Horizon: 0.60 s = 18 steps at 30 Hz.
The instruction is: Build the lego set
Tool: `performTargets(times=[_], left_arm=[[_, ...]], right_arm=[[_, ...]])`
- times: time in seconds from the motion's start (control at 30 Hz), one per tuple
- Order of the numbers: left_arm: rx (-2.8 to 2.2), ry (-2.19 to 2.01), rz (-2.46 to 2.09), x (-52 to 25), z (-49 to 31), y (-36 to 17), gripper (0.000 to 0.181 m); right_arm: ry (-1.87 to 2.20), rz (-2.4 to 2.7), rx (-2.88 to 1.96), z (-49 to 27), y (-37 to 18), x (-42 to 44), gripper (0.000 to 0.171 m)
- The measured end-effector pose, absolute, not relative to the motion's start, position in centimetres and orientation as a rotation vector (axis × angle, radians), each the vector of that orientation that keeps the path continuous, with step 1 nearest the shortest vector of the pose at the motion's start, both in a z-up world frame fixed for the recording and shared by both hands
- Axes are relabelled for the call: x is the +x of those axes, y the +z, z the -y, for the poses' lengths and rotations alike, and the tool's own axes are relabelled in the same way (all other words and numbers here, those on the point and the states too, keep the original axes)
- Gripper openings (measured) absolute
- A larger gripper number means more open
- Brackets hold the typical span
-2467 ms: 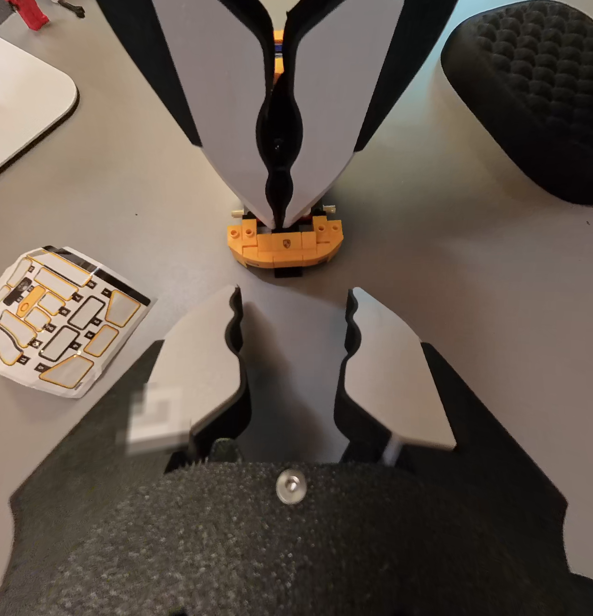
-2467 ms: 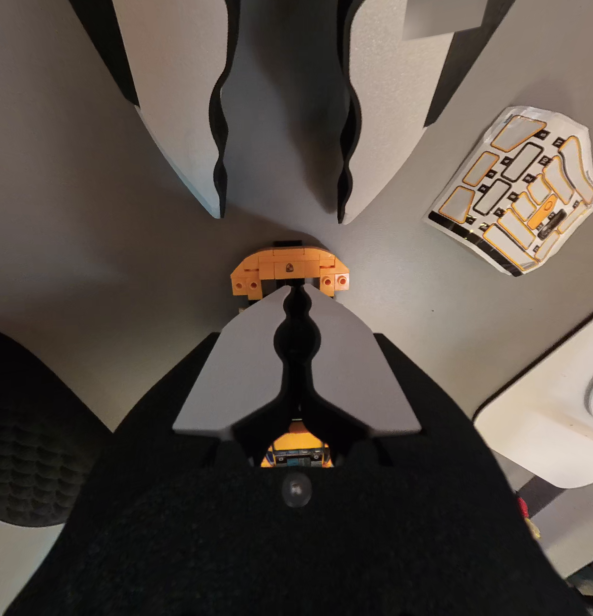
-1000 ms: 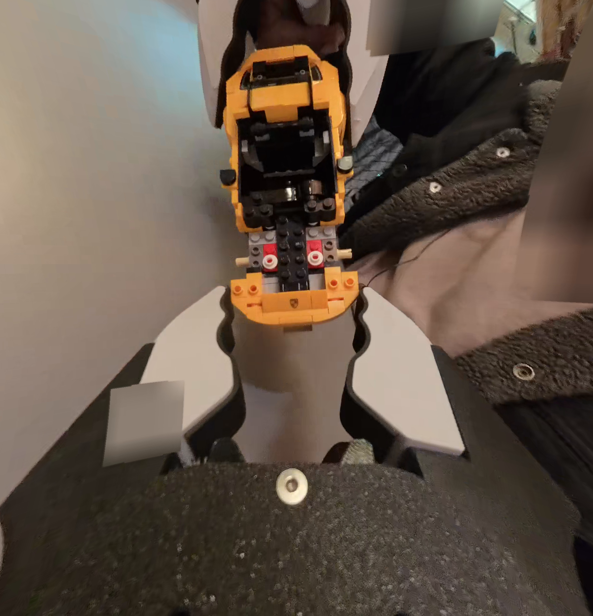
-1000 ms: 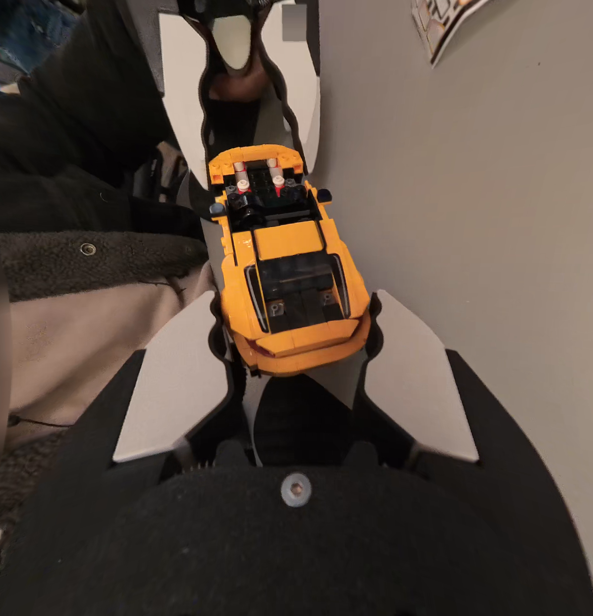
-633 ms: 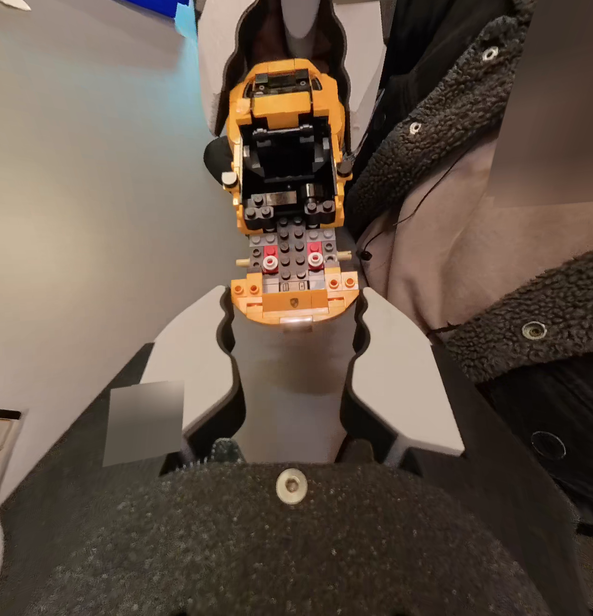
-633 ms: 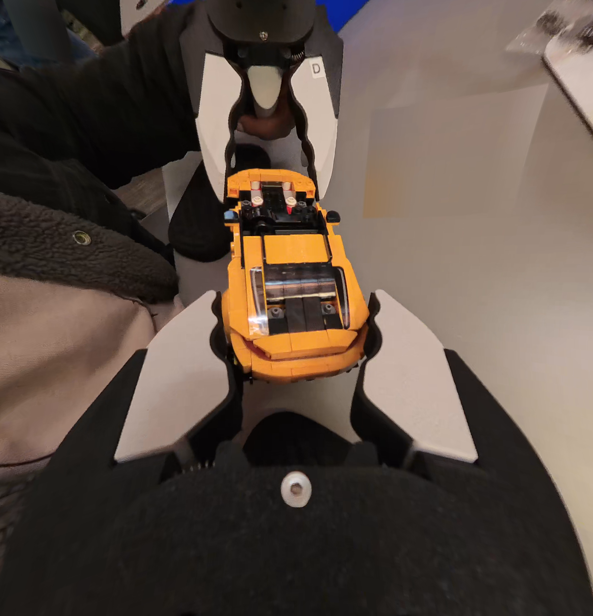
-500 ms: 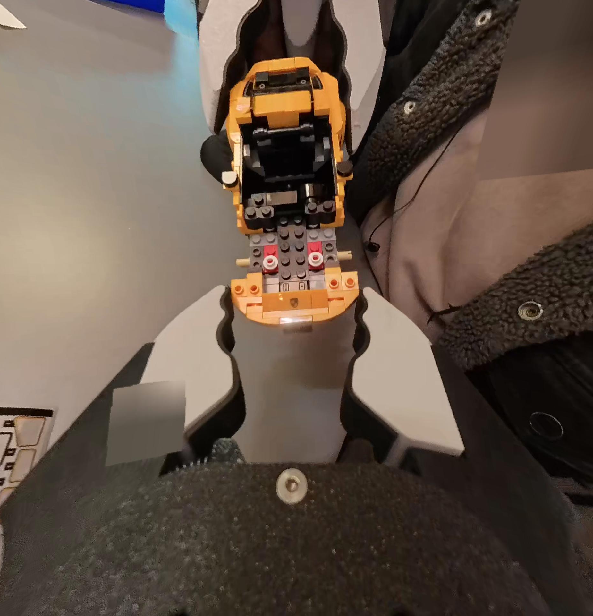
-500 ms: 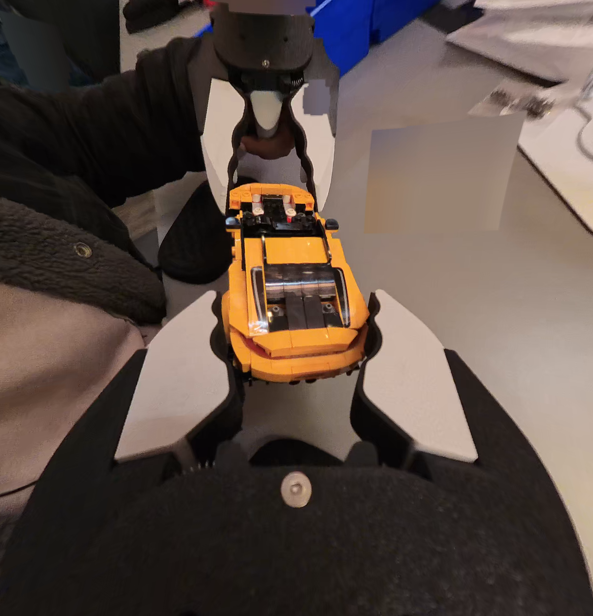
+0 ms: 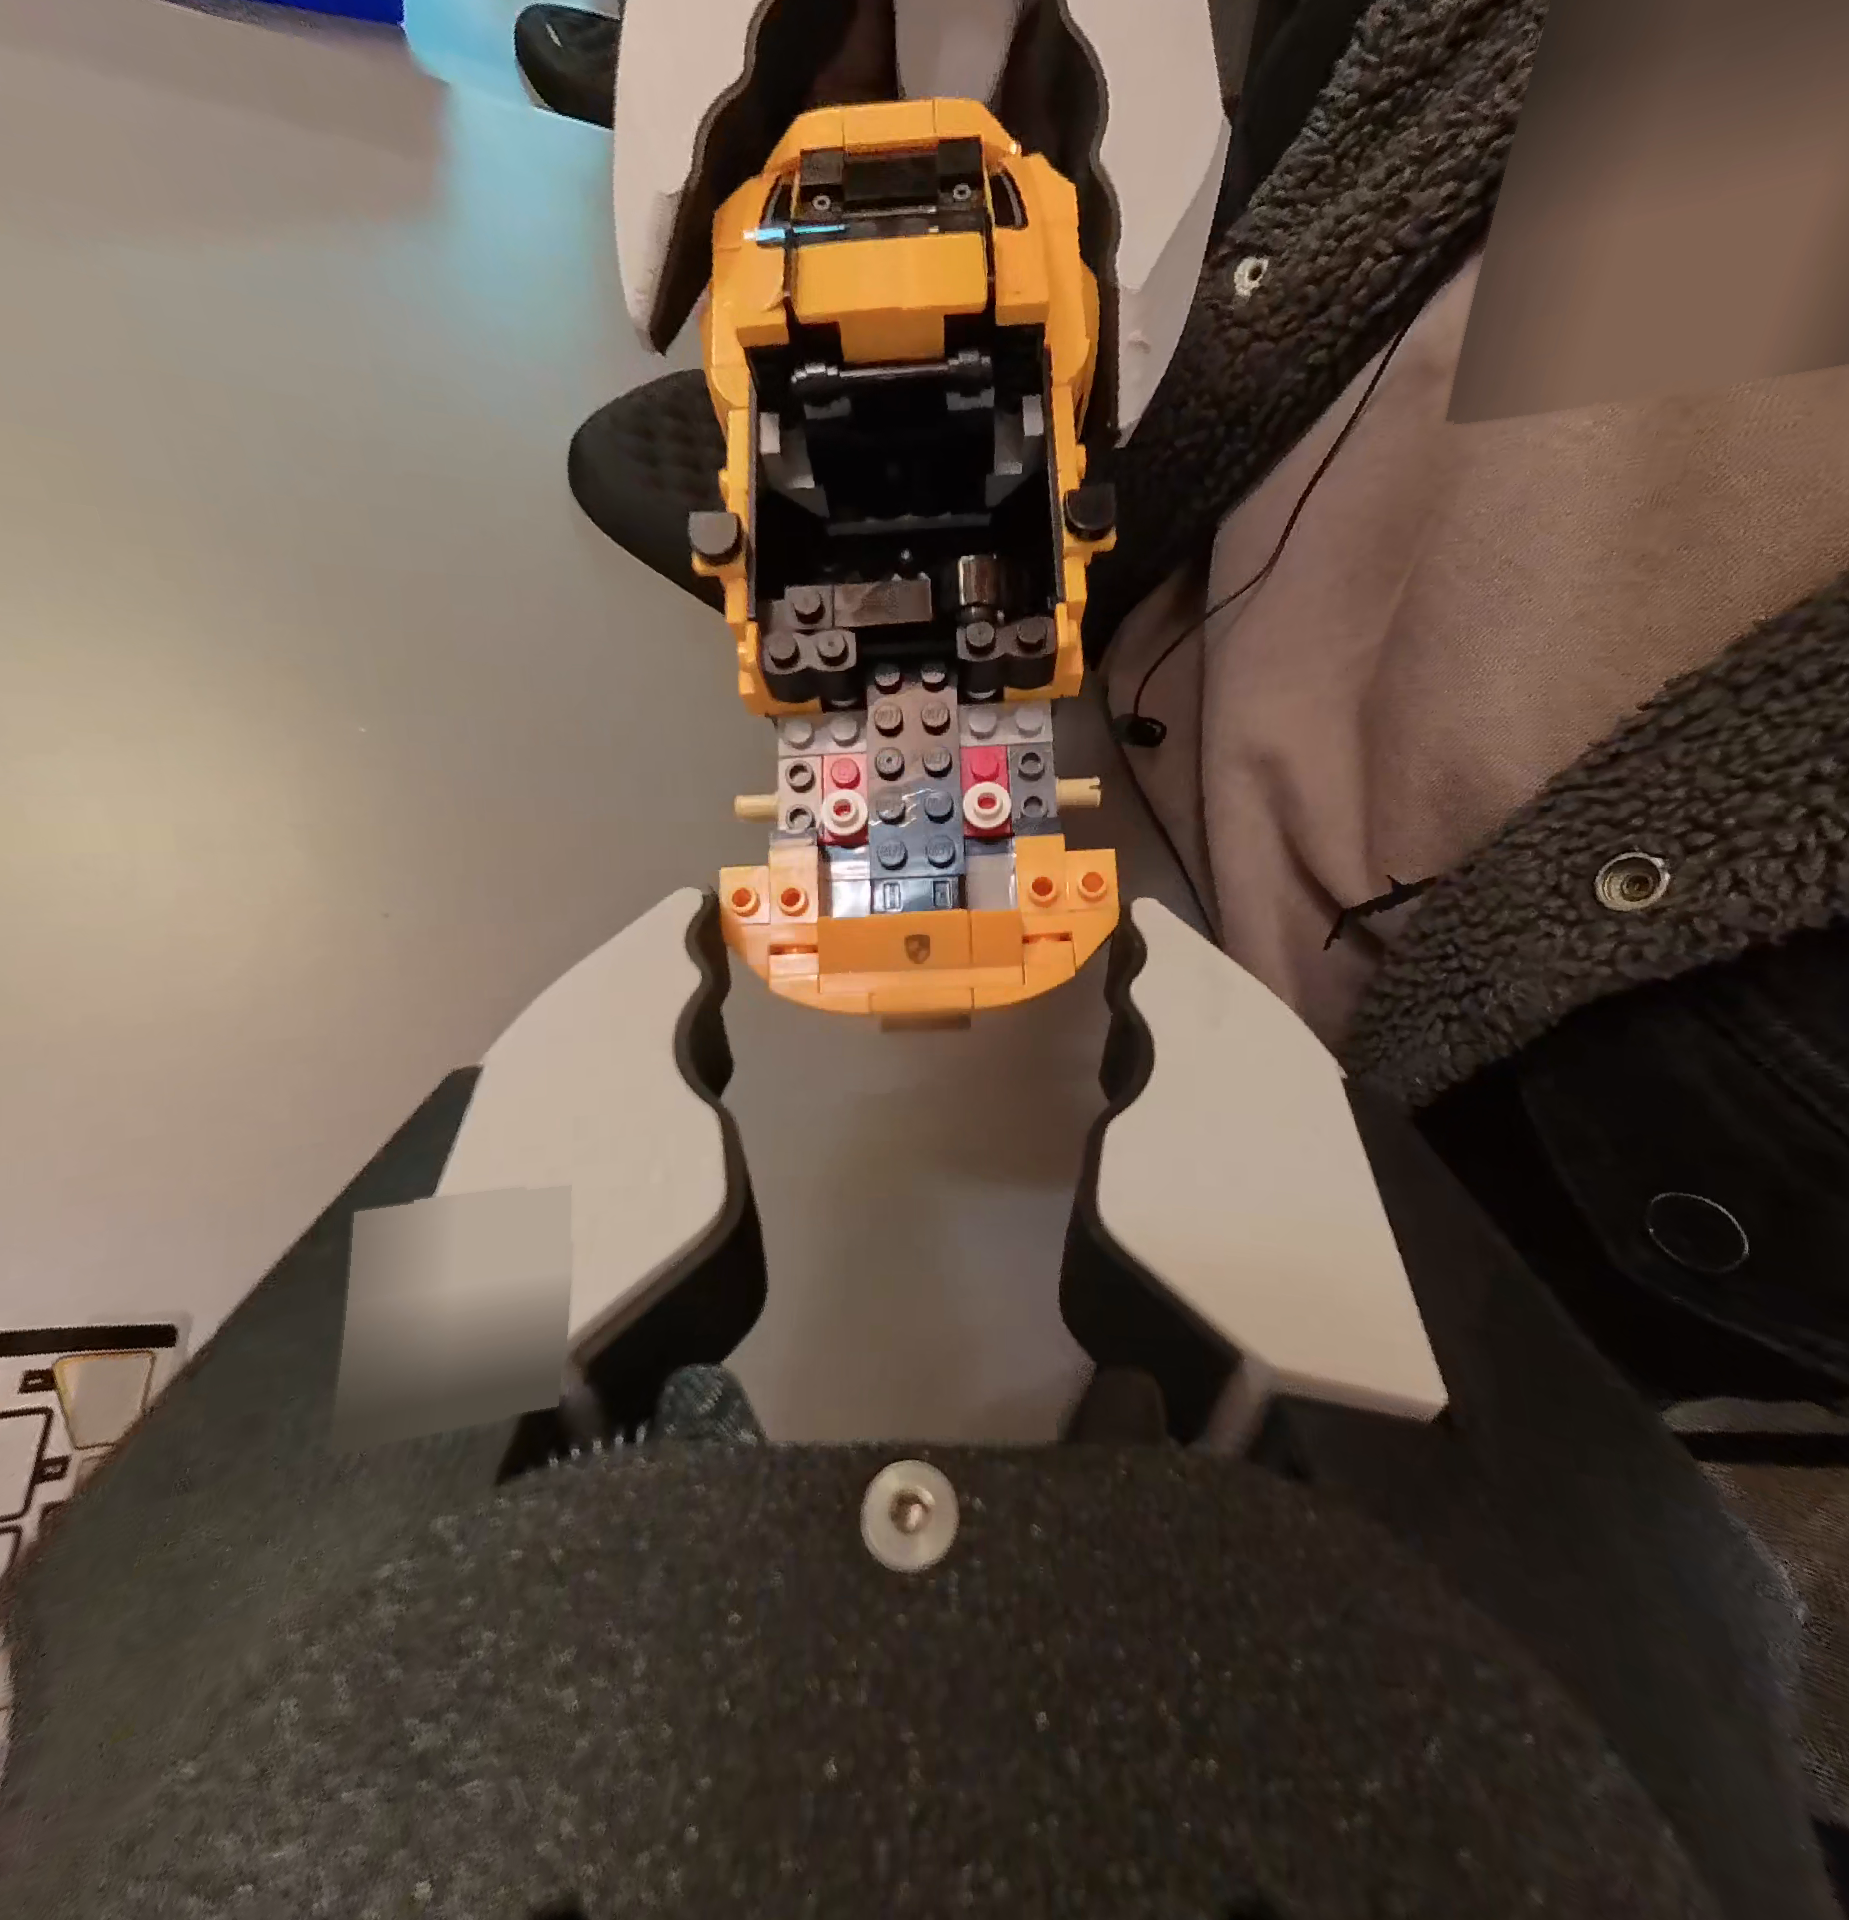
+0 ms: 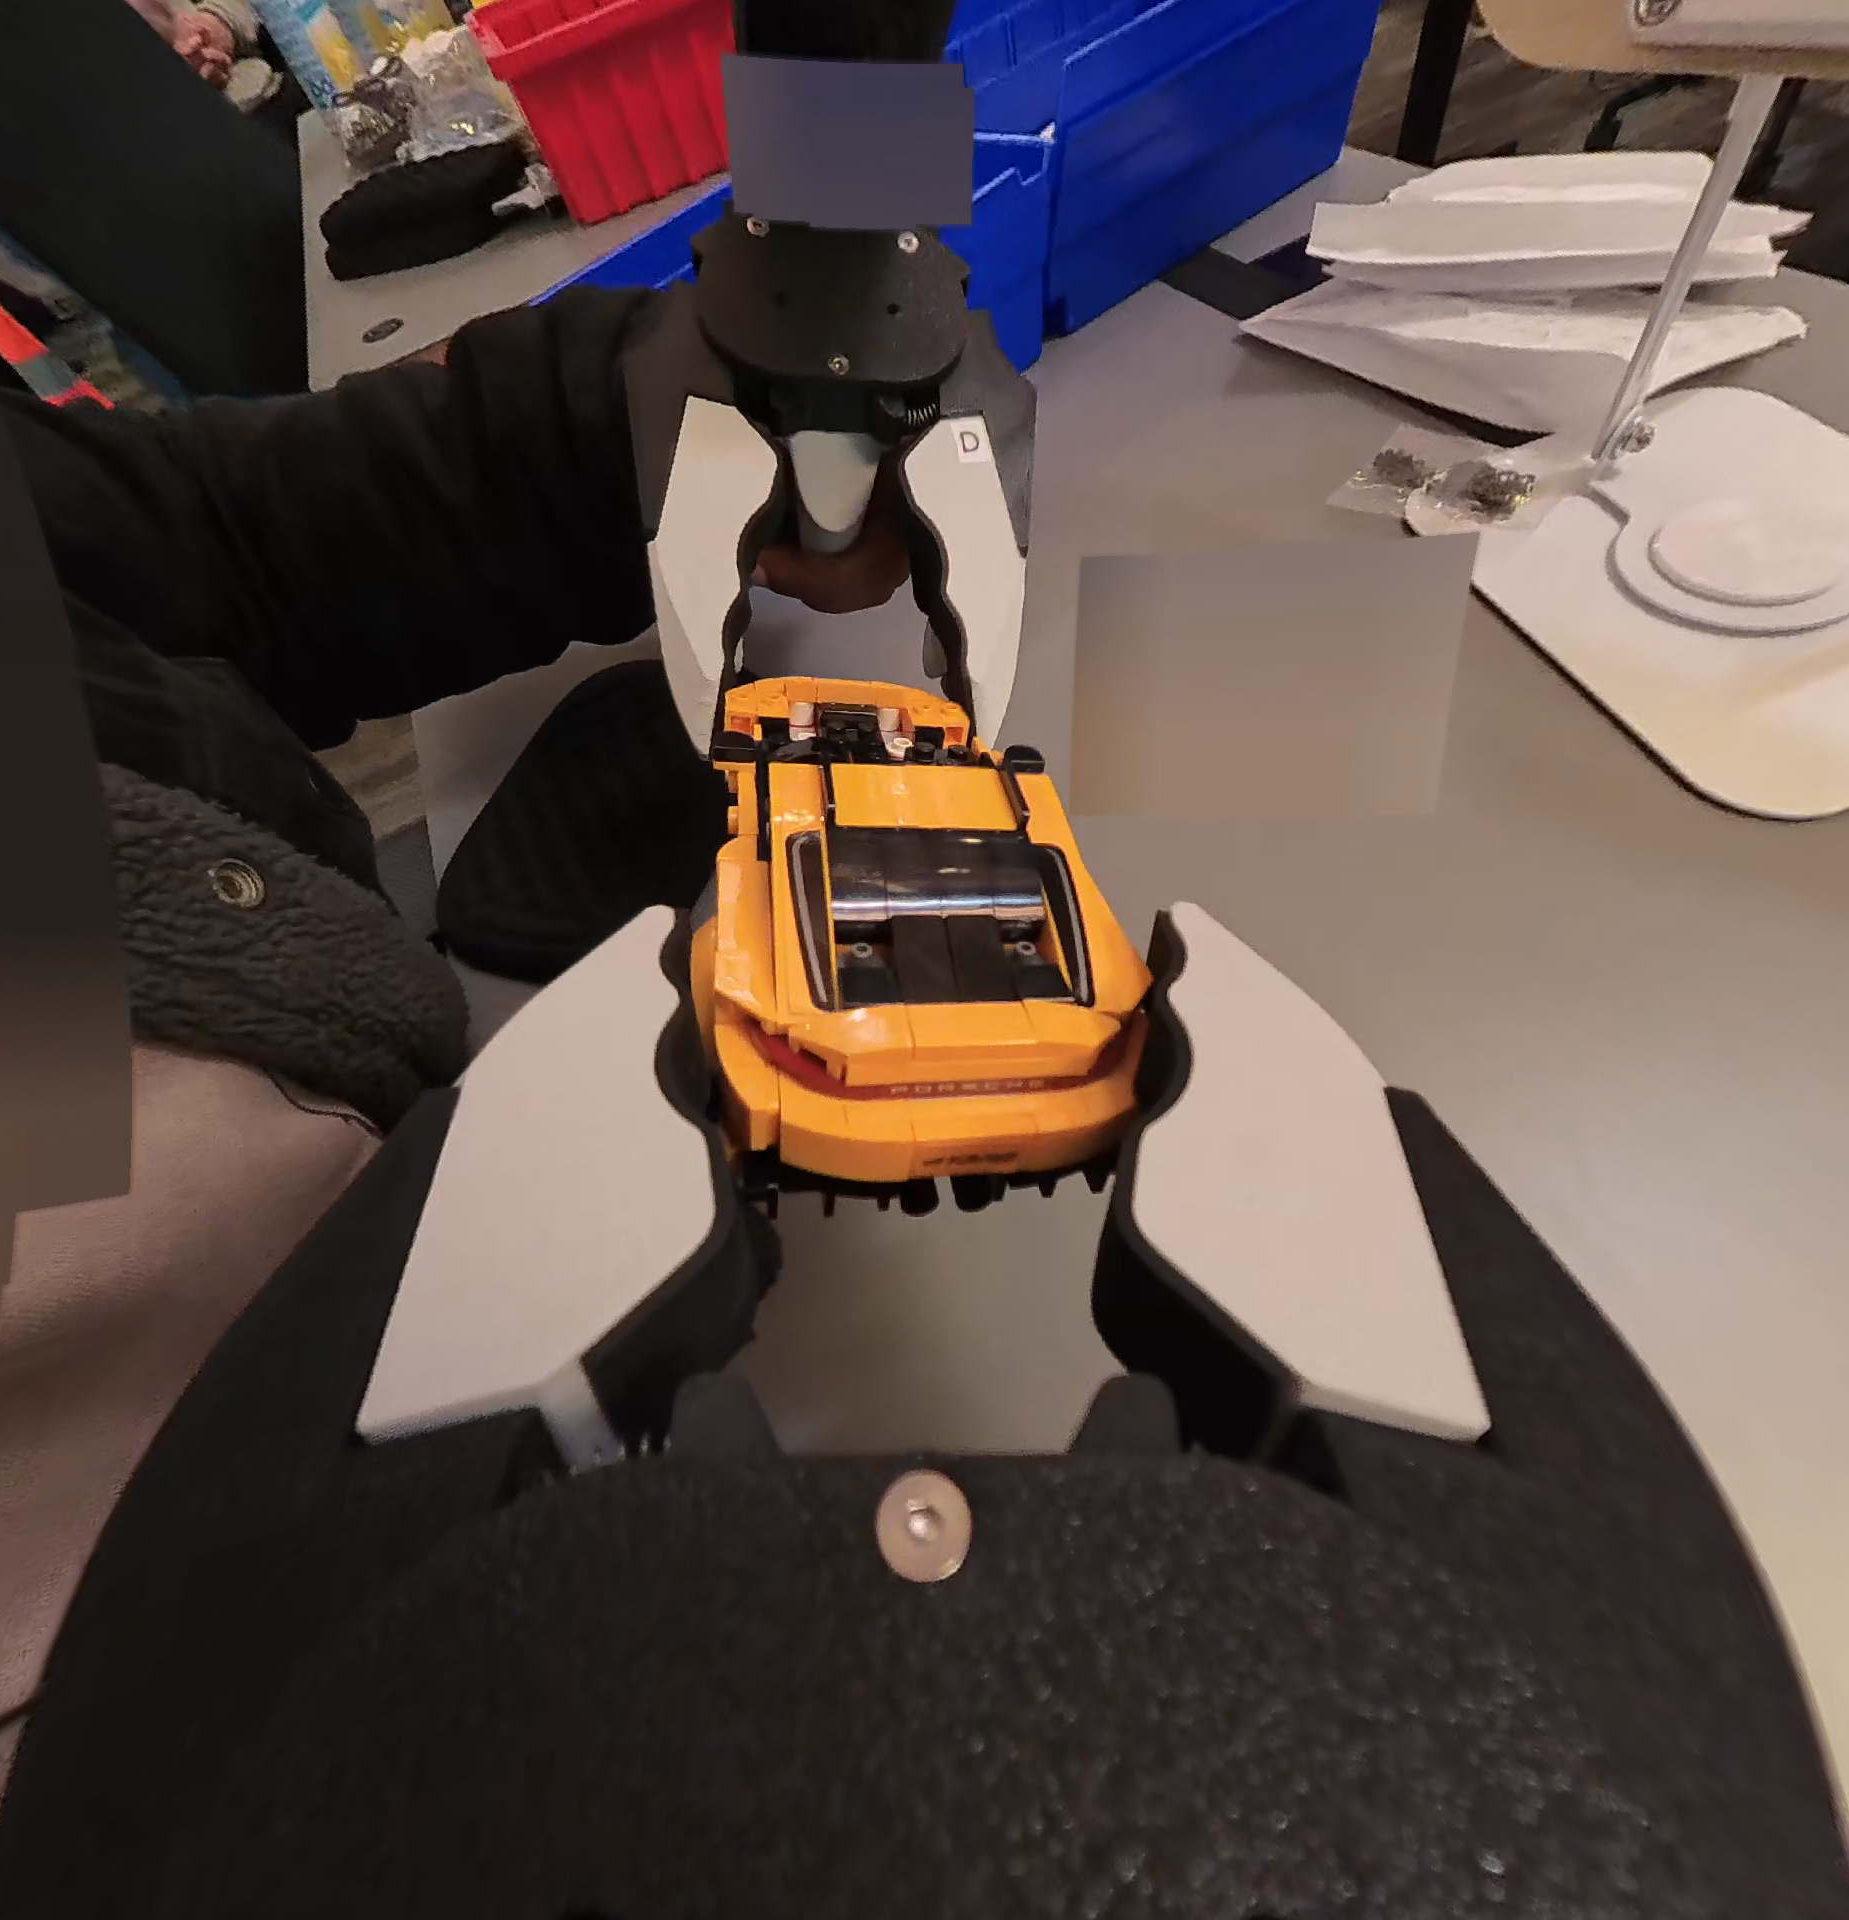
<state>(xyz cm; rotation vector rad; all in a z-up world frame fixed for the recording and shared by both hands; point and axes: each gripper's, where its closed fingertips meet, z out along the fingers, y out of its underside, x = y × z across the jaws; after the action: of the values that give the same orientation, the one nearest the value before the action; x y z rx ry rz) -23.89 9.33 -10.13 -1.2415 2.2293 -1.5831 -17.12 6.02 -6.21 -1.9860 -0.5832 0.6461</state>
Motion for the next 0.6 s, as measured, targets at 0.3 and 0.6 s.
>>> performTargets(times=[0.3,0.6], left_arm=[[-1.344,-1.268,-2.101,-22.3,-10.7,-8.1,0.070],[-1.457,-1.191,-1.932,-21.0,-10.8,-7.6,0.069]], right_arm=[[0.696,0.875,-1.885,-7.1,-10.7,-15.0,0.082],[0.814,1.090,-1.994,-8.6,-15.6,-15.3,0.083]])
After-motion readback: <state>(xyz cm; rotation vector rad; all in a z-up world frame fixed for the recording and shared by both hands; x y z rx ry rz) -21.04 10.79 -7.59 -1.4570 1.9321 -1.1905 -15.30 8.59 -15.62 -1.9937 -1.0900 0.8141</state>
